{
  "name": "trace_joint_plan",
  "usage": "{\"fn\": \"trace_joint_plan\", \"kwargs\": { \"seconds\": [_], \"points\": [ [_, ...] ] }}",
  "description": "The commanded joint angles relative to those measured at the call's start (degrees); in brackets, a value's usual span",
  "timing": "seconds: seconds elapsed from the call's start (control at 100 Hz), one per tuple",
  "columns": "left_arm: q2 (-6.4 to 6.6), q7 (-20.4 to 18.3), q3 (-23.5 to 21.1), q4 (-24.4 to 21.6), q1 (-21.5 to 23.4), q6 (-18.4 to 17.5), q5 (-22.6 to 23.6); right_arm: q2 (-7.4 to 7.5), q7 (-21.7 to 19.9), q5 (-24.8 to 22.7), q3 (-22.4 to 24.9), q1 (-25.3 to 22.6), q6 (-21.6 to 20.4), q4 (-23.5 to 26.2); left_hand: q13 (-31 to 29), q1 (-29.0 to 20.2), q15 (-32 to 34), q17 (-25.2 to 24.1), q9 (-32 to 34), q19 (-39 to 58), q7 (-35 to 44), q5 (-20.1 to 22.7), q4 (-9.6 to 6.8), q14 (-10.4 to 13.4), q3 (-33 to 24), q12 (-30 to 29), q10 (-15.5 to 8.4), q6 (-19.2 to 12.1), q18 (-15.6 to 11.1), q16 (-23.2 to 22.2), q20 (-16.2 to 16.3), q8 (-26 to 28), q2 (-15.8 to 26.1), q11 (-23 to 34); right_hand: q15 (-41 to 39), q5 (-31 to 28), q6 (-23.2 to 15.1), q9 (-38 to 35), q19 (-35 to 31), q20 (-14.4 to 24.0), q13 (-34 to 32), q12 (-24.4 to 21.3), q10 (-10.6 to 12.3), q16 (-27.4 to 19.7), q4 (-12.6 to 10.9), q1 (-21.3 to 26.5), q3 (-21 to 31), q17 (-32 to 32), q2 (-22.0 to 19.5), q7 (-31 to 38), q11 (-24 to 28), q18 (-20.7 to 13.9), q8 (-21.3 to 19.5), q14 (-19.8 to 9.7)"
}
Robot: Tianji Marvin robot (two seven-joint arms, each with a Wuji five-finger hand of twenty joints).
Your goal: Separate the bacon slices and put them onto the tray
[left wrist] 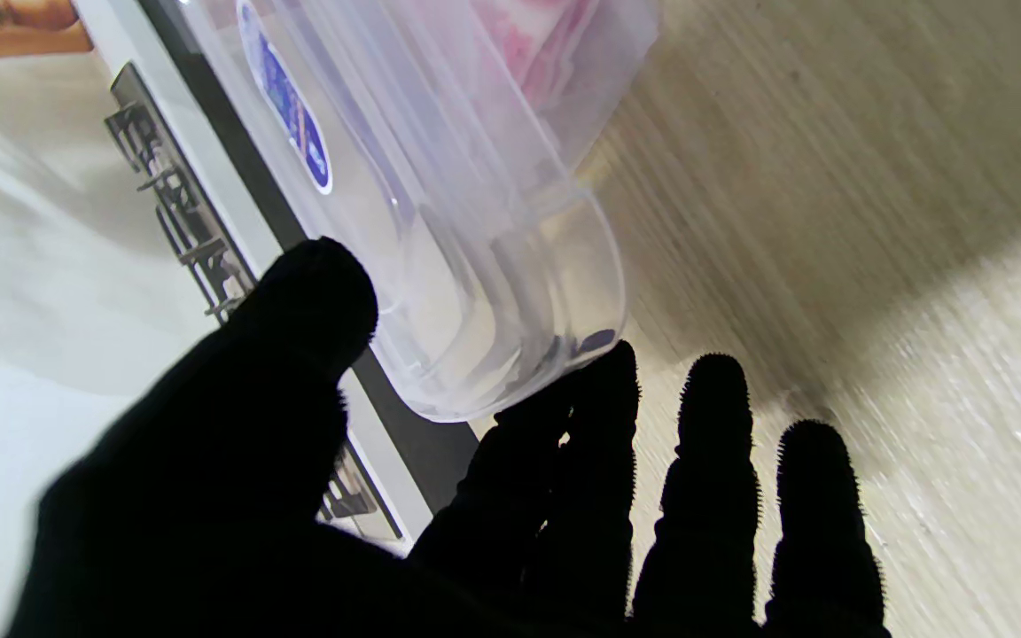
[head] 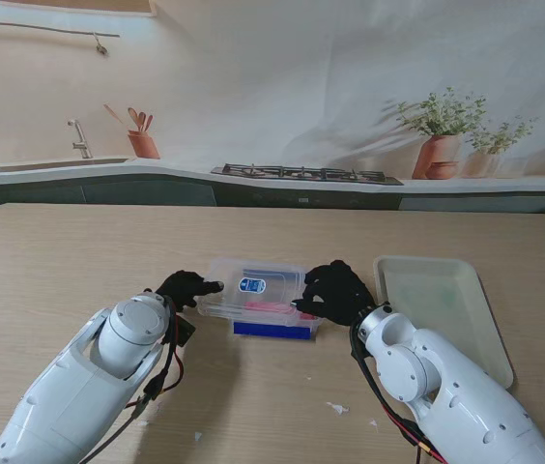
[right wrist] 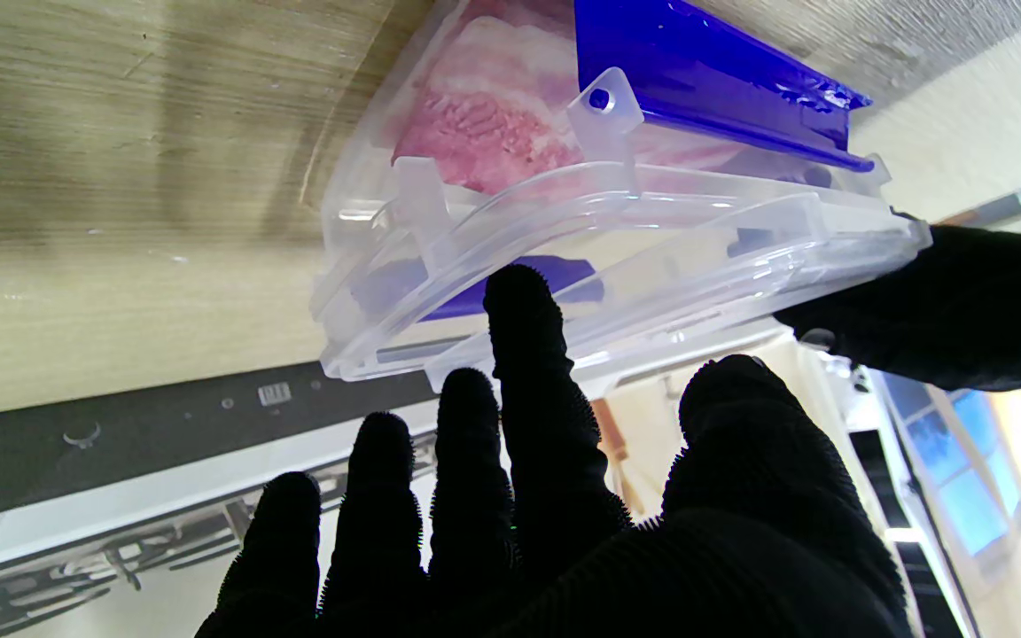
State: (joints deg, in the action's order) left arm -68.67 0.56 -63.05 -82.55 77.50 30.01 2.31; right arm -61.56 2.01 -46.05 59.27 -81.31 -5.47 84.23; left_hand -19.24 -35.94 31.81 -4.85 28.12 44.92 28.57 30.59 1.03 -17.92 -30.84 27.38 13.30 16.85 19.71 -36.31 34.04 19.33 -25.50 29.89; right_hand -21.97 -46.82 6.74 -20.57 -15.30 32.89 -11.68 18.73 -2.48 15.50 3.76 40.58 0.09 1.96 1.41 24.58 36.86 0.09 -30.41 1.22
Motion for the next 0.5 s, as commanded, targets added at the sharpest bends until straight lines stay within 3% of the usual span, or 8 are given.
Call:
{"fn": "trace_joint_plan", "kwargs": {
  "seconds": [0.0, 0.33, 0.43, 0.49],
  "points": [
    [-1.28, 0.4, -0.5, -1.3, 0.8, 0.1, -1.4, -0.37, -1.0, 0.1, -0.4, -0.3, 0.0, 0.0, -1.9, -1.5, 2.0, -0.7, 1.7, 2.9, 2.9, 2.4, 0.18, 0.3, -1.9, 1.1, -2.9, -3.8, 0.6, -0.7, -0.7, 1.0, -2.3, 1.6, 0.9, -0.3, -2.3, 1.5, -0.3, 0.6, 2.5, -0.4, 0.0, -0.5, -1.4, -0.9, -0.9, 1.2, -2.4, -0.8, -1.4, -0.4, 0.8, -1.1],
    [-3.23, 5.8, -2.6, -3.3, 2.1, 1.6, -5.7, -0.41, -1.1, 0.3, -1.0, 0.2, 0.1, -0.3, -3.9, -4.7, 4.5, -0.8, 5.8, 2.7, 8.0, 9.0, 0.67, -0.6, -9.7, 2.9, -3.0, -5.7, 0.7, -1.7, -1.3, 3.2, -4.9, 4.5, 0.9, 0.0, -2.5, 1.7, -0.3, 0.6, 2.5, -0.4, 0.1, -0.5, -1.4, -1.0, -0.9, 1.2, -2.3, -0.8, -1.4, -0.4, 1.0, -1.2],
    [-3.94, 7.8, -3.0, -3.6, 2.4, 1.9, -6.9, -0.40, -1.1, 0.3, -1.1, 0.2, 0.0, -0.4, -5.5, -8.4, 5.5, -0.8, 8.9, 3.2, 9.8, 11.6, 3.78, -0.8, -10.9, 3.3, -2.7, -6.6, 0.9, -1.9, -1.2, 2.7, -8.0, 5.0, 0.9, 0.3, -2.9, 1.8, -0.3, 0.7, 2.5, -0.4, 0.1, -0.5, -1.4, -1.1, -1.0, 1.2, -2.3, -0.9, -1.5, -0.4, 1.0, -1.2],
    [-4.22, 8.5, -3.2, -3.9, 2.4, 2.1, -7.6, -0.42, -1.0, 0.3, -1.1, 0.2, 0.0, -0.4, -6.6, -10.5, 5.9, -0.8, 10.9, 3.9, 11.2, 13.2, 4.50, -1.0, -10.7, 3.4, -2.3, -6.9, 0.9, -1.8, -0.9, 2.2, -9.2, 5.4, 0.9, 0.4, -2.8, 1.8, -0.3, 0.7, 2.5, -0.4, 0.0, -0.5, -1.4, -1.1, -1.0, 1.2, -2.3, -0.9, -1.4, -0.4, 1.1, -1.1]
  ]
}}
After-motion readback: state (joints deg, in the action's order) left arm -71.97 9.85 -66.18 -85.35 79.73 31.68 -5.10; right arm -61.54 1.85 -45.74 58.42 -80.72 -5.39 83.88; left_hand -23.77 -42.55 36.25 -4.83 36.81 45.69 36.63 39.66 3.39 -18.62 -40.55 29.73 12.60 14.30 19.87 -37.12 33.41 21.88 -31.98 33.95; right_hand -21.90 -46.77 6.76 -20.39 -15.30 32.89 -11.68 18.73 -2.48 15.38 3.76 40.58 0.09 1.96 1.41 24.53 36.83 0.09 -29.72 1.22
